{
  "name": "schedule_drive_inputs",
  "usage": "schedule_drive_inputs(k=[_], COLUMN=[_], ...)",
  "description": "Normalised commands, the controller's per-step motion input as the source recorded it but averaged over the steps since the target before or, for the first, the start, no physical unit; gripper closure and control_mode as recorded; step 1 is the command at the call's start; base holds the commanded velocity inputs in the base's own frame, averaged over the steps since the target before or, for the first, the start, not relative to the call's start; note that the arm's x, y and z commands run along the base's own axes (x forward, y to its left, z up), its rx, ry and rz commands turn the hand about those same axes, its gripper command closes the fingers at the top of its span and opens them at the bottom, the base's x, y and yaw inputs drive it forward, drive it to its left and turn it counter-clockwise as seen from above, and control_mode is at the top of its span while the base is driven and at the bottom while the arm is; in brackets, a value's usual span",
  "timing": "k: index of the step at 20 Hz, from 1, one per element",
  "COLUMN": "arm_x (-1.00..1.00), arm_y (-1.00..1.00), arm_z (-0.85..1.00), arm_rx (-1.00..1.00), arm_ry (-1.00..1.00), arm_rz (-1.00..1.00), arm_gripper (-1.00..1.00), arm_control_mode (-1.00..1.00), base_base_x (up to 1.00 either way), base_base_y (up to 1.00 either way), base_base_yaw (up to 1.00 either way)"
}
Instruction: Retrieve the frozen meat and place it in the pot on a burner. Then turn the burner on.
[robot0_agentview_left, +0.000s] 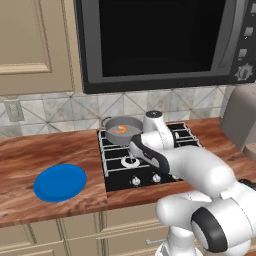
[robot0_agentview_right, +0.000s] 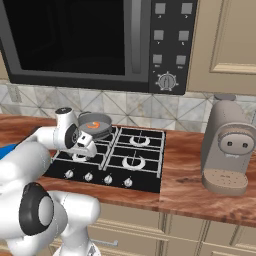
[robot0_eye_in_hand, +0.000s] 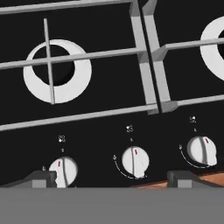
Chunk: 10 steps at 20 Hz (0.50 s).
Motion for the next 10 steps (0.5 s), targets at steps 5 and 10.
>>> schedule_drive_inputs(k=[5, 10], arm_x=[0.05, 0.00], arm_y=[-0.20, -0.01], arm_z=[-0.13, -0.20], arm_rx=[-0.10, -0.01], arm_ry=[0.00, 0.05], arm_rz=[0.08, 0.02], arm_gripper=[-1.00, -1.00], arm_control_mode=[-1.00, -1.00], base_base_x=[0.00, 0.00], base_base_y=[0.00, 0.00], base_base_yaw=[0.00, 0.00])
